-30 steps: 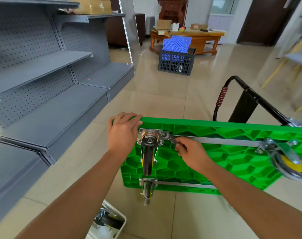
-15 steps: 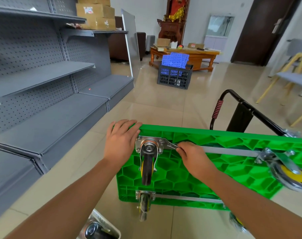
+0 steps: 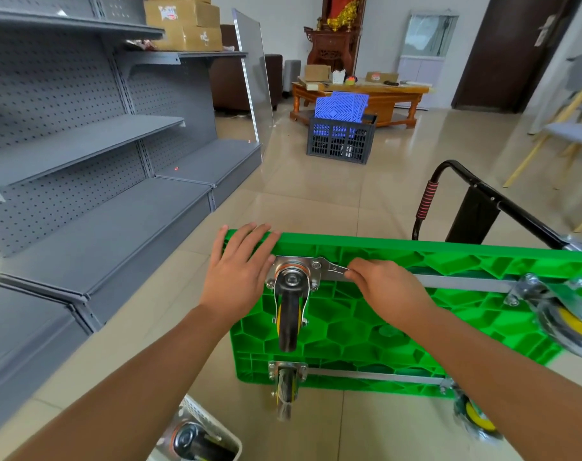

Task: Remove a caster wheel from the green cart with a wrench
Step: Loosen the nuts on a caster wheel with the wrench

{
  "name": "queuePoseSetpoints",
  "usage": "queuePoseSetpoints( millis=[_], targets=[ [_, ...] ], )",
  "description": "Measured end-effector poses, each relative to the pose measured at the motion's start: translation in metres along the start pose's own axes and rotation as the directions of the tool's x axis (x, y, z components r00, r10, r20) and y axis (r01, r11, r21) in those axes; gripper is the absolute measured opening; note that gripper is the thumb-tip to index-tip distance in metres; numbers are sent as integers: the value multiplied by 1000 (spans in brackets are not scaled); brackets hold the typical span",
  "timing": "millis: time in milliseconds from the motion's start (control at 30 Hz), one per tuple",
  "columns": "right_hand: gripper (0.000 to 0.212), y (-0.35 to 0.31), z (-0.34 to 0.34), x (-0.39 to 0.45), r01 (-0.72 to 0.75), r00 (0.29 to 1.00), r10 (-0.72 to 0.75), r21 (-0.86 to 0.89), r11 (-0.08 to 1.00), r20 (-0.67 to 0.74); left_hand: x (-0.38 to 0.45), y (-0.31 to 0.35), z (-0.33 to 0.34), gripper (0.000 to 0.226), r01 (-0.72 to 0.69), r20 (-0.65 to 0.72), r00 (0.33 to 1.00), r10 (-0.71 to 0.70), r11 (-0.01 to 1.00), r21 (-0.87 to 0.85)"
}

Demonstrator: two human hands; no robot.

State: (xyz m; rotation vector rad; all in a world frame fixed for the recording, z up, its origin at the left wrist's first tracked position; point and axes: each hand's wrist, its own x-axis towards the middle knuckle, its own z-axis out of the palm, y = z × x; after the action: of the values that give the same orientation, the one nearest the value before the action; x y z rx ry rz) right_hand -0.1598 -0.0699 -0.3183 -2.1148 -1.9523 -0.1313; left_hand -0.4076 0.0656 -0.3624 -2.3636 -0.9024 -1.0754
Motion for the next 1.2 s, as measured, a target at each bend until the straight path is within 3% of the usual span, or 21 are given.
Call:
queuePoseSetpoints(
  millis=[233, 667, 1000, 1200],
  targets=[
    [38, -4, 1, 2, -43, 998, 39, 64, 997, 57, 2, 4, -3, 42, 19, 5, 1000, -19, 1000, 12],
    [43, -15, -13, 6, -61, 987, 78, -116, 991, 140, 3, 6, -7, 41, 41, 21, 999, -40, 999, -14],
    [41, -17, -26, 17, -156, 947, 136, 46, 987, 290, 5, 6, -6, 40, 66, 19, 998, -65, 995, -74],
    [48, -15, -33, 26, -144, 941, 136, 4, 990, 309, 4, 6, -6, 40, 87, 32, 996, -84, 993, -86]
  ],
)
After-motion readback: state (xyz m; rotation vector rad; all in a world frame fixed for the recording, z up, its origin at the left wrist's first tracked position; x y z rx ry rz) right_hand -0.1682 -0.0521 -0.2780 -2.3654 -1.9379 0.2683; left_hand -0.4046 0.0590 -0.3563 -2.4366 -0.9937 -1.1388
